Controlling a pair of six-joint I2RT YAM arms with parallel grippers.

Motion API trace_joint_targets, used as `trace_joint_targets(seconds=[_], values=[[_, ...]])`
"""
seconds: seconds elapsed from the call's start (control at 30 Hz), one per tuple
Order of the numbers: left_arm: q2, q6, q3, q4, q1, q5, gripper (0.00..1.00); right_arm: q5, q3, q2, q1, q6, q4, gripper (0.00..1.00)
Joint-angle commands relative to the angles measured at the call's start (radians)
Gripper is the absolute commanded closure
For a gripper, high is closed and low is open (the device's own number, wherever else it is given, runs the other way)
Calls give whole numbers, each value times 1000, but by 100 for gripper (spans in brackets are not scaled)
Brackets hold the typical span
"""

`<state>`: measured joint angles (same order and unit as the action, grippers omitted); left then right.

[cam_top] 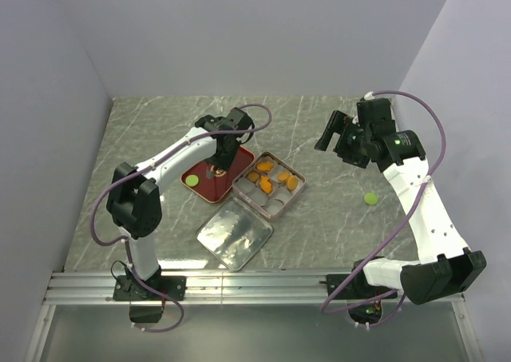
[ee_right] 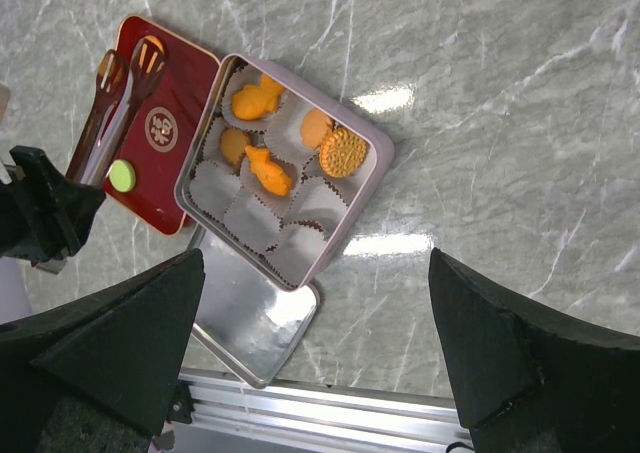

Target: Pack the cookies

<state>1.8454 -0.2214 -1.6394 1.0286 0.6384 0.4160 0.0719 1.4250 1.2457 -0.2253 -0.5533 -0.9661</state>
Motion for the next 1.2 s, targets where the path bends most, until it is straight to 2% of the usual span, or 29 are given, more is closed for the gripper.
trace_joint_targets(seconds=[0.0,0.27,0.7,1.17], values=[[5,19,-48,-2,6,6,52,-4,18,-23,6,3,7,0],[21,19,-57,-1,4,7,53,-1,18,-20,6,3,9,0],[11,17,-40,-4,3,20,61,-3,17,-22,6,4,10,0],[-41,-61,-99,65,-6,155,64,14,22,-6,-5,-2,12,0]])
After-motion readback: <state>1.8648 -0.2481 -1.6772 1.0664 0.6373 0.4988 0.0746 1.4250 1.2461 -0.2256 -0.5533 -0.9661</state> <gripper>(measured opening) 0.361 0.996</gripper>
